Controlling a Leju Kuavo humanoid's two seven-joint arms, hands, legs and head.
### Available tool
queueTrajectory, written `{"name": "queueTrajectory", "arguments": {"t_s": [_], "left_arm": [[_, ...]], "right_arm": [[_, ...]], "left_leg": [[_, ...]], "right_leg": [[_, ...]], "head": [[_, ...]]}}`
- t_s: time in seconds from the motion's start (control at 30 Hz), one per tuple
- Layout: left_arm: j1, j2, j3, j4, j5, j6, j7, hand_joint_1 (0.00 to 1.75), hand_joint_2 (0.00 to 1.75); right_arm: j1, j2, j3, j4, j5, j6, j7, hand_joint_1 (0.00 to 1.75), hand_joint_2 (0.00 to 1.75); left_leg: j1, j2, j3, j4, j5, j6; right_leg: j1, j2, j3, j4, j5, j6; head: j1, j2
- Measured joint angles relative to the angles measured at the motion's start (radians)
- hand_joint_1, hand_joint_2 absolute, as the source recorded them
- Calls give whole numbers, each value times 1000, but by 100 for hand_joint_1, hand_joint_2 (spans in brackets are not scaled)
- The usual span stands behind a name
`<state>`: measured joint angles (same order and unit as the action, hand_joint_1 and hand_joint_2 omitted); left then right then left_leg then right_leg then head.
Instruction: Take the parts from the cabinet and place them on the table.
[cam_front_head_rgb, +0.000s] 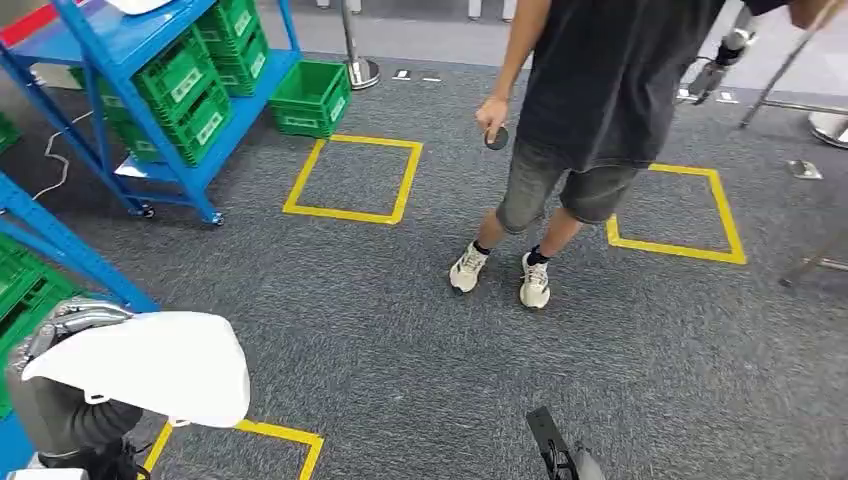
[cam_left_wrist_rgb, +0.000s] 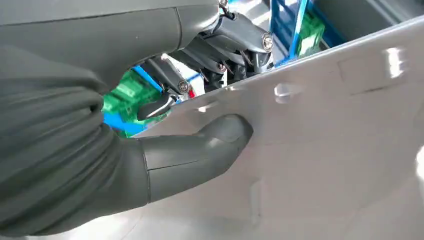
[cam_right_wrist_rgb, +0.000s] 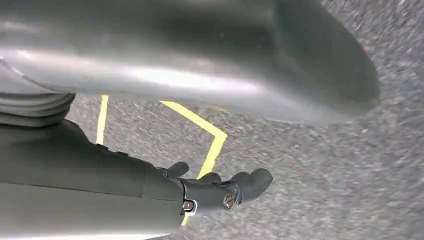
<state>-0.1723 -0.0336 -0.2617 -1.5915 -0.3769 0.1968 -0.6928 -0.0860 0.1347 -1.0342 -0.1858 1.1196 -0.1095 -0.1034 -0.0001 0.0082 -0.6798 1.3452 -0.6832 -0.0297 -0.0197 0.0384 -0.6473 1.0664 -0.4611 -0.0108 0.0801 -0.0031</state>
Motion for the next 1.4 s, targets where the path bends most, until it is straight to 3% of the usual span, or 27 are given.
{"name": "queueTrajectory", "arguments": {"t_s": [0.03, 0.1, 0.13, 0.17, 0.23, 0.3, 0.33, 0.37, 0.4, 0.47, 0.5, 0.53, 0.6, 0.63, 0.67, 0.7, 0.8, 0.83, 0.9, 1.0, 1.07, 1.13, 1.17, 1.2, 1.33, 1.37, 1.4], "left_arm": [[-1, 0, 0, 4, 0, 0, 0, 175, 175], [-6, -1, 0, 11, -5, 3, 0, 175, 175], [-10, -1, 0, 12, -6, 4, 0, 175, 175], [-13, -1, 0, 14, -8, 5, 0, 175, 175], [-14, -1, 0, 16, -25, 27, 2, 175, 175], [-20, -4, 0, 16, -31, 47, 4, 175, 175], [-22, -8, 0, 16, -31, 50, 8, 175, 175], [-22, -9, 0, 16, -31, 52, 9, 175, 175], [-23, -10, 0, 15, -31, 55, 9, 175, 175], [-20, -10, 1, 17, -31, 56, 12, 175, 175], [-20, -10, 1, 18, -31, 56, 13, 175, 175], [-20, -10, 1, 18, -30, 56, 17, 175, 175], [-22, -10, 1, 18, -30, 53, 26, 175, 175], [-24, -9, 1, 17, -30, 42, 31, 175, 175], [-25, -8, 0, 15, -29, 31, 32, 175, 175], [-25, -7, 0, 13, -22, 21, 29, 175, 175], [-26, -6, -10, 5, -12, 21, 0, 175, 175], [-27, -6, -13, 2, -8, 23, -3, 175, 175], [-26, -5, -17, -1, 0, 29, -6, 175, 175], [-20, 3, -17, 0, -3, 42, -6, 175, 175], [-19, 5, -17, 0, -3, 44, -6, 175, 175], [-19, 7, -17, -3, 3, 43, -6, 175, 175], [-18, 8, -17, -5, 6, 41, -6, 175, 175], [-18, 10, -17, -6, 8, 39, -6, 175, 175], [-12, 14, -17, -18, 9, 42, -9, 175, 175], [-13, 14, -17, -23, 5, 43, -9, 175, 175], [-11, 13, -18, -26, 1, 45, -10, 175, 175]], "right_arm": [[1, 0, -1, 0, -1, 0, 0, 0, 0], [0, 0, -3, 0, -3, 1, 0, 0, 0], [0, 0, -4, 0, -3, 2, 0, 0, 0], [-2, 3, -4, 0, -3, 3, 0, 0, 0], [-2, 3, -5, 0, -8, 6, 0, 0, 0], [4, 4, -10, 0, -15, 11, 2, 0, 0], [5, 4, -14, 0, -18, 13, 2, 0, 0], [6, 6, -16, 0, -21, 14, 2, 0, 0], [3, 6, -16, 0, -22, 15, 3, 0, 0], [-2, 6, -18, 0, -25, 16, 6, 0, 0], [-2, 6, -20, 0, -27, 17, 11, 0, 0], [0, 6, -23, 0, -30, 19, 15, 0, 0], [1, 6, -27, 0, -34, 27, 18, 0, 0], [-1, 6, -29, 0, -34, 34, 18, 0, 0], [-4, 6, -31, 0, -34, 37, 18, 0, 0], [-5, 8, -31, 0, -34, 39, 18, 0, 0], [-1, 8, -32, 0, -34, 42, 16, 0, 0], [-1, 8, -32, 0, -34, 42, 16, 0, 0], [-4, 9, -34, 0, -37, 42, 13, 0, 0], [-7, 9, -40, 0, -42, 42, 12, 0, 0], [-2, 9, -42, 0, -44, 42, 12, 0, 0], [-2, 10, -44, 0, -45, 42, 11, 0, 0], [-3, 10, -45, 0, -44, 43, 12, 0, 0], [-4, 10, -46, 0, -44, 43, 12, 0, 0], [1, 10, -47, 0, -42, 45, 13, 0, 0], [2, 11, -47, 0, -42, 45, 13, 0, 0], [0, 12, -47, 0, -41, 44, 13, 0, 0]], "left_leg": [[0, -1, 7, -14, 23, 3], [0, -14, 74, -152, 109, 14], [0, -47, 117, -239, 148, 22], [0, -105, 132, -279, 138, 28], [-6, -89, 132, -293, 143, 25], [-9, -66, 139, -300, 151, 38], [4, -48, 145, -313, 163, 46], [1, -38, 147, -321, 167, 51], [-1, -21, 145, -322, 170, 58], [-5, 12, 139, -319, 170, 59], [-5, 28, 137, -316, 169, 59], [-5, 43, 135, -315, 169, 59], [-5, 70, 134, -313, 166, 56], [-5, 83, 135, -310, 163, 52], [-10, 94, 136, -305, 159, 46], [-16, 101, 134, -302, 151, 39], [-16, 129, 149, -312, 149, 26], [-12, 116, 147, -307, 144, 17], [-6, 20, 122, -240, 91, 6], [-2, -2, 25, -33, 1, 0], [1, -3, 28, -49, 39, 1], [7, -23, 99, -200, 132, 3], [11, -64, 133, -277, 161, 4], [13, -120, 140, -304, 145, 6], [6, -73, 143, -309, 160, 35], [10, -54, 144, -316, 167, 44], [8, -43, 143, -319, 171, 50]], "right_leg": [[0, 14, -1, 0, 2, 1], [0, 45, -1, 0, 7, 7], [-1, 58, -1, 0, 9, 10], [-2, 66, -4, 0, 13, 16], [-8, 89, -13, -4, 22, 31], [-8, 115, -14, -16, 33, 50], [-12, 104, -16, -9, 32, 50], [0, 41, -29, 14, 13, 52], [2, 2, -57, 67, -27, 55], [1, -25, -125, 220, -99, 62], [1, -27, -142, 264, -110, 64], [1, -31, -138, 262, -99, 65], [0, -45, -63, 138, -37, 65], [1, -74, -3, 39, -4, 64], [5, -115, 17, -14, -11, 54], [6, -117, 21, -17, 1, 43], [11, -79, 18, -17, 1, 26], [0, -69, 21, -25, 8, 16], [-2, -52, 19, -27, 13, 7], [-1, -12, 13, -26, 15, 3], [-2, 16, 12, -26, 18, 7], [-5, 45, 12, -24, 22, 13], [-7, 58, 11, -24, 24, 17], [-4, 70, 4, -21, 27, 26], [-15, 117, -9, -37, 49, 61], [-15, 82, -15, -20, 41, 57], [-4, 22, -36, 20, 10, 57]], "head": [[0, 0], [0, 0], [0, 0], [2, 0], [1, 0], [1, 0], [1, 0], [4, 0], [9, 0], [9, 0], [8, 0], [9, 0], [8, 0], [9, 0], [8, 0], [7, 0], [5, 0], [5, 0], [2, 0], [1, 0], [1, 0], [1, 0], [1, 0], [0, 0], [0, 0], [0, 0], [7, 0]]}}
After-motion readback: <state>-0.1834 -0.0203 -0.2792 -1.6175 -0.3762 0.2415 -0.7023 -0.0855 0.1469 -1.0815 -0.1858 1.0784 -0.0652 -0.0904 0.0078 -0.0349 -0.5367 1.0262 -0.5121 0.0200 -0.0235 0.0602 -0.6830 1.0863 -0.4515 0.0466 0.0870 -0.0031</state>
